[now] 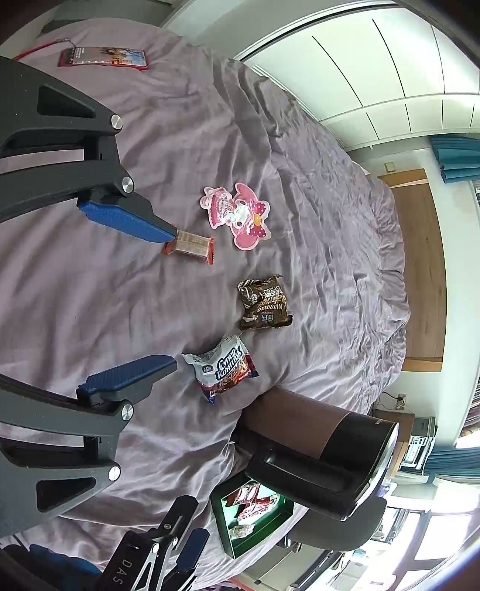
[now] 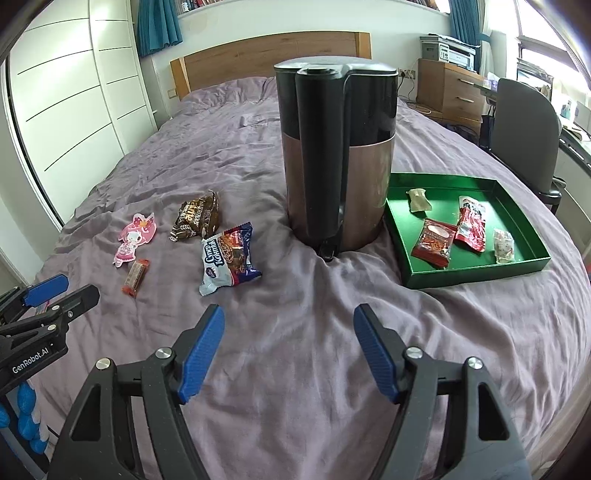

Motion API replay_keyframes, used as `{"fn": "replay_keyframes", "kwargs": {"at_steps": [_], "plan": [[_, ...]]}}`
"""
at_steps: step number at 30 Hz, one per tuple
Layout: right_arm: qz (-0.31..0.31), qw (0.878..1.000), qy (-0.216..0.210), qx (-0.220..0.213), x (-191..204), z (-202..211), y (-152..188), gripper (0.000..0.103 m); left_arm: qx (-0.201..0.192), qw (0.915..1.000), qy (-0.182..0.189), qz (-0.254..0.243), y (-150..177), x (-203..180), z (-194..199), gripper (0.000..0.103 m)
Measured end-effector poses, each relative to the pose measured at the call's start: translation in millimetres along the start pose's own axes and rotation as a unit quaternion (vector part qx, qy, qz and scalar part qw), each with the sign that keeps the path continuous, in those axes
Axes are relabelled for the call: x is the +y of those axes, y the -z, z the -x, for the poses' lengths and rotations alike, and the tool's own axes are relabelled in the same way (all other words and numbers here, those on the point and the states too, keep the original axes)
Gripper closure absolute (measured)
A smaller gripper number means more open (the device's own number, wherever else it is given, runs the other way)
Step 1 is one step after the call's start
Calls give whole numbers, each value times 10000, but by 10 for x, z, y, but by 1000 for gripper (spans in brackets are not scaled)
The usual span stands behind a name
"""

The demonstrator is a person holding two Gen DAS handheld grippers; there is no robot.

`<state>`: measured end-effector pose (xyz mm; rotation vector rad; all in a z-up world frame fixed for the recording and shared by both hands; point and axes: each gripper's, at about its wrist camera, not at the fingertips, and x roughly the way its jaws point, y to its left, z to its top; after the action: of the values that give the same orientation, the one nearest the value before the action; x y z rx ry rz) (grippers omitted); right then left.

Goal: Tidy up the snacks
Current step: 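Withdraw both tools from the tray back over the remaining snacks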

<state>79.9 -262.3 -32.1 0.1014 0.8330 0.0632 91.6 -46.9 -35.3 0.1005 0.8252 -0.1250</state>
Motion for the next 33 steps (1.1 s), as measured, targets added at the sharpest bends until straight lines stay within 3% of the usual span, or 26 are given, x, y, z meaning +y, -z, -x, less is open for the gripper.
{"fn": "replay_keyframes", "kwargs": {"at_steps": [20,22,24,33], "plan": [[-35,9999,159,-35,-62,-150,-3,0,92,9999,-85,-90,-5,-48,-129,45],[-24,9998,186,-63,-55,-147,-2,0,97,9999,-79,-95,-5,-52,-133,43],[-24,9998,198,-79,-55,-146,0,0,81,9999,-71,-96,-2,-56,-131,31],[-16,9996,272,-86,-34,-167,-7,0,97,9999,-10,-103,14,-48,-160,30]]}}
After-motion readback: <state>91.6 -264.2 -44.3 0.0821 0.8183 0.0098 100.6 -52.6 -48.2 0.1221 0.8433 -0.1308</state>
